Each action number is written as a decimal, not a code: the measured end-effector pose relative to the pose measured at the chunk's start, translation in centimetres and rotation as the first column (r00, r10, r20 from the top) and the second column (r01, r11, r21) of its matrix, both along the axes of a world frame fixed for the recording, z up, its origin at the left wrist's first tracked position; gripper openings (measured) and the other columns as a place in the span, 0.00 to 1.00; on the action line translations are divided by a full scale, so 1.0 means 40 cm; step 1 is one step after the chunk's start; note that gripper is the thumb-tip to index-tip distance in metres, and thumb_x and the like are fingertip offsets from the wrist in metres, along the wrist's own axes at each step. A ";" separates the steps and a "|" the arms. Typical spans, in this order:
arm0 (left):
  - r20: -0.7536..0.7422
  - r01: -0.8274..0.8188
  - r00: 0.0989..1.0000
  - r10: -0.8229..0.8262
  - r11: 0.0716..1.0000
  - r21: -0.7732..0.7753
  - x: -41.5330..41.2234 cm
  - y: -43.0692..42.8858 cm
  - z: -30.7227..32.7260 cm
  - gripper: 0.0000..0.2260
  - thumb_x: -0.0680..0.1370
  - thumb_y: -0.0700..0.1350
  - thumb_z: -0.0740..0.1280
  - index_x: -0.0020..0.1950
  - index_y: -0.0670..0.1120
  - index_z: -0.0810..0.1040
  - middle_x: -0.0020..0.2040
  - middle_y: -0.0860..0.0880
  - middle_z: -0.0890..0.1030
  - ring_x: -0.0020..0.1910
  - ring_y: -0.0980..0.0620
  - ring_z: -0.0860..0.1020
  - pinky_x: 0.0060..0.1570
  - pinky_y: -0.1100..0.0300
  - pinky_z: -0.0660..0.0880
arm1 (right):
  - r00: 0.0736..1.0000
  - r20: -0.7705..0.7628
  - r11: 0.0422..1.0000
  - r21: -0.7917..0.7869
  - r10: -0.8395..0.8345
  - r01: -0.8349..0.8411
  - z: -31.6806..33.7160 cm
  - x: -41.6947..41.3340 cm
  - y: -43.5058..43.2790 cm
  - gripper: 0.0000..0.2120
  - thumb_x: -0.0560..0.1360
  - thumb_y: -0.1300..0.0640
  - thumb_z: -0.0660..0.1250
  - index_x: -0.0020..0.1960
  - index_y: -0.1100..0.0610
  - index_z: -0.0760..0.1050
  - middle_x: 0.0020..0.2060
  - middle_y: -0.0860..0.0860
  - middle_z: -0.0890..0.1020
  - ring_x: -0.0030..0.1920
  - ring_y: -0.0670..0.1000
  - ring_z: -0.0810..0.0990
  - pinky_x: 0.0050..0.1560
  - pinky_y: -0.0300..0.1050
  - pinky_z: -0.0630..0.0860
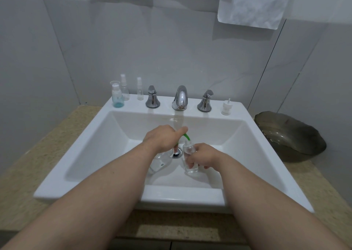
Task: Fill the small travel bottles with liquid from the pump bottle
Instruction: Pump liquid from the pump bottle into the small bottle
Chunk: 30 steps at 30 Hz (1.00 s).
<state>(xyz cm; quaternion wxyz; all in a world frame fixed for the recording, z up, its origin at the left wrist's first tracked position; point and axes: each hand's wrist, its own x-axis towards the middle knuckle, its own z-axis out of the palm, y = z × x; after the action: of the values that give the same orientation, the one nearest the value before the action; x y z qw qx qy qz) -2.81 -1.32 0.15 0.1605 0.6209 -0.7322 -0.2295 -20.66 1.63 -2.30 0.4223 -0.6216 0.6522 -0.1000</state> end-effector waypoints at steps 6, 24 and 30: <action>0.001 0.003 1.000 -0.003 1.000 0.003 -0.001 -0.006 -0.005 0.33 0.80 0.69 0.53 0.35 0.47 0.84 0.37 0.55 0.84 0.42 0.50 0.80 0.46 0.54 0.73 | 1.000 0.001 1.000 0.004 -0.003 0.003 -0.001 0.000 0.000 0.10 0.58 0.55 0.68 0.39 0.48 0.78 0.38 0.49 0.80 0.40 0.52 0.74 0.38 0.43 0.69; 0.057 0.017 0.998 -0.015 0.999 -0.038 0.000 -0.016 -0.010 0.28 0.80 0.61 0.54 0.32 0.48 0.83 0.41 0.50 0.84 0.44 0.46 0.80 0.45 0.54 0.74 | 1.000 0.008 1.000 -0.001 -0.005 0.005 0.001 0.001 0.001 0.08 0.58 0.55 0.68 0.37 0.48 0.78 0.38 0.49 0.79 0.40 0.52 0.73 0.38 0.43 0.68; -0.008 -0.005 1.000 0.005 1.000 -0.010 0.005 -0.008 -0.009 0.36 0.79 0.73 0.51 0.34 0.48 0.85 0.38 0.55 0.84 0.43 0.50 0.80 0.49 0.52 0.73 | 1.000 0.004 1.000 -0.001 -0.008 0.008 0.001 0.000 0.001 0.10 0.58 0.56 0.69 0.39 0.49 0.78 0.38 0.49 0.78 0.40 0.52 0.73 0.39 0.44 0.69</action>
<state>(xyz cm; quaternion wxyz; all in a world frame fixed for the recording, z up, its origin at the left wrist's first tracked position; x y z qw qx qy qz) -2.62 -1.63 -0.22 0.1670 0.6209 -0.7313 -0.2277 -20.65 1.69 -2.27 0.4228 -0.6190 0.6538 -0.1033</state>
